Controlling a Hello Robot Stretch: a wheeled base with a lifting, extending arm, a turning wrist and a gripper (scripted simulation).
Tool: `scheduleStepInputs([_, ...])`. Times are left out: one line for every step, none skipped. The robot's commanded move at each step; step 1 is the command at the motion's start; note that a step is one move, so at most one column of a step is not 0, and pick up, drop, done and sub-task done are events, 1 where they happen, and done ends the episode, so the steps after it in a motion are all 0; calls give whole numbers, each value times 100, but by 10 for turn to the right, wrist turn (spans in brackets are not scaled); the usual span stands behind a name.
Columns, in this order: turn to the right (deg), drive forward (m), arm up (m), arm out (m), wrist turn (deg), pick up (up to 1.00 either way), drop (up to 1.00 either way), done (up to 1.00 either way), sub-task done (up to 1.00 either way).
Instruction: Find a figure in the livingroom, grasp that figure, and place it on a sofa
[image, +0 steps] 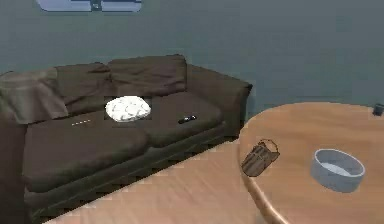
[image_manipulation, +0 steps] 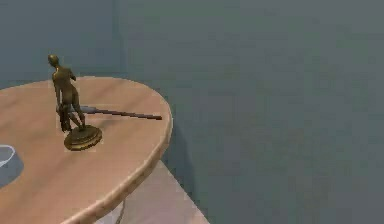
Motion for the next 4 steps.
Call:
scheduleStepInputs([-270, 0, 0, 0, 0, 0, 0, 0, 0])
scheduleStepInputs([450, 0, 0, 0, 0, 0, 0, 0, 0])
scheduleStepInputs([450, 0, 0, 0, 0, 0, 0, 0, 0])
scheduleStepInputs([450, 0, 0, 0, 0, 0, 0, 0, 0])
